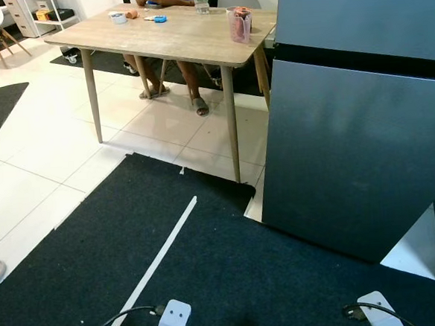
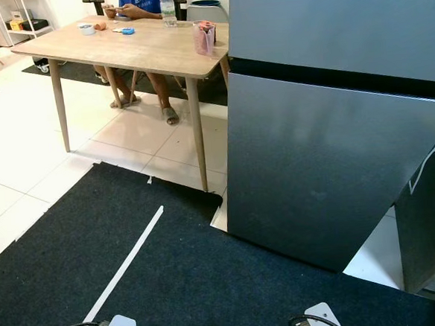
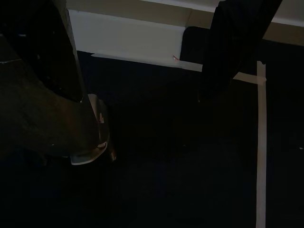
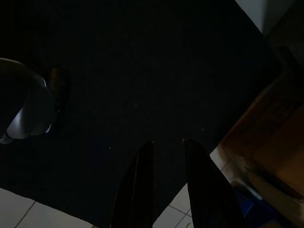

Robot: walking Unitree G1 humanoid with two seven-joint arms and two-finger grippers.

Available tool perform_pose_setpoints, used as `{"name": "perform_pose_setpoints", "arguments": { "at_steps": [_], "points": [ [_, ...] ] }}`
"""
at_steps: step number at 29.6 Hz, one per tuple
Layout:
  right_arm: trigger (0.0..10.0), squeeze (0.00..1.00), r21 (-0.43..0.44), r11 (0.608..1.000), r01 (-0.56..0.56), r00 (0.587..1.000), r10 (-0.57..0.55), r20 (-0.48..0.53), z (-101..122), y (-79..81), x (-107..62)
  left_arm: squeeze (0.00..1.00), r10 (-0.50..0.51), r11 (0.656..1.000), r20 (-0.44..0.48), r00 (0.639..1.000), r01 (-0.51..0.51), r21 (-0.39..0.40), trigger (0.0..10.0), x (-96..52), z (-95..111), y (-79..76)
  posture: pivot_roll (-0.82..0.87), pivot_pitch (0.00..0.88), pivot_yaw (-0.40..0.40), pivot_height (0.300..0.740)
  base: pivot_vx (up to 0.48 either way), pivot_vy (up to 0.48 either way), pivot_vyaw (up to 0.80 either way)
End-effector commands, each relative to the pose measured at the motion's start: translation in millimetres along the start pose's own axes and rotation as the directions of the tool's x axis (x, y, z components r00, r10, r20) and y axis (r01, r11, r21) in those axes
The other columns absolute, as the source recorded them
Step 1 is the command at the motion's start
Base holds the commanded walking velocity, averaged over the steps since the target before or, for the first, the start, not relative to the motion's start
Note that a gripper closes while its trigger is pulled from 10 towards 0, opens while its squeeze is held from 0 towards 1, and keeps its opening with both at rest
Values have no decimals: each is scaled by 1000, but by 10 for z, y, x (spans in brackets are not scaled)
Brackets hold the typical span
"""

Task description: Restocking fridge

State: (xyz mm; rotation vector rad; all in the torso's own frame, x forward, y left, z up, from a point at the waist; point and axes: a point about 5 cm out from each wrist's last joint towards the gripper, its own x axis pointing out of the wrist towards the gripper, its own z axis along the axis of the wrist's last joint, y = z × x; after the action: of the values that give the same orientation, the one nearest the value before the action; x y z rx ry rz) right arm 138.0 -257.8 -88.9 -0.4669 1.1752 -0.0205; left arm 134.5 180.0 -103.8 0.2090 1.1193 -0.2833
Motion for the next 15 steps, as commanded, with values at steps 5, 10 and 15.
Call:
{"name": "perform_pose_setpoints", "arguments": {
  "at_steps": [5,10,15],
  "points": [
    [10000,0,18,1000,1,1000,-1,-9,-28,24,-2,0,10,1000,-5,1000,-10,14,10000,-15,-19,61,-4,0,-1,740,0,0,0],
    [10000,0,33,999,-11,1000,12,-26,-79,47,-7,0,1,1000,-13,1000,0,19,10000,-13,-36,37,-6,0,0,740,0,0,0],
    [10000,0,24,1000,-13,1000,13,-27,-82,46,-7,0,-2,1000,-13,1000,3,19,10000,-10,-27,31,-6,0,-4,740,0,0,0]
  ]
}}
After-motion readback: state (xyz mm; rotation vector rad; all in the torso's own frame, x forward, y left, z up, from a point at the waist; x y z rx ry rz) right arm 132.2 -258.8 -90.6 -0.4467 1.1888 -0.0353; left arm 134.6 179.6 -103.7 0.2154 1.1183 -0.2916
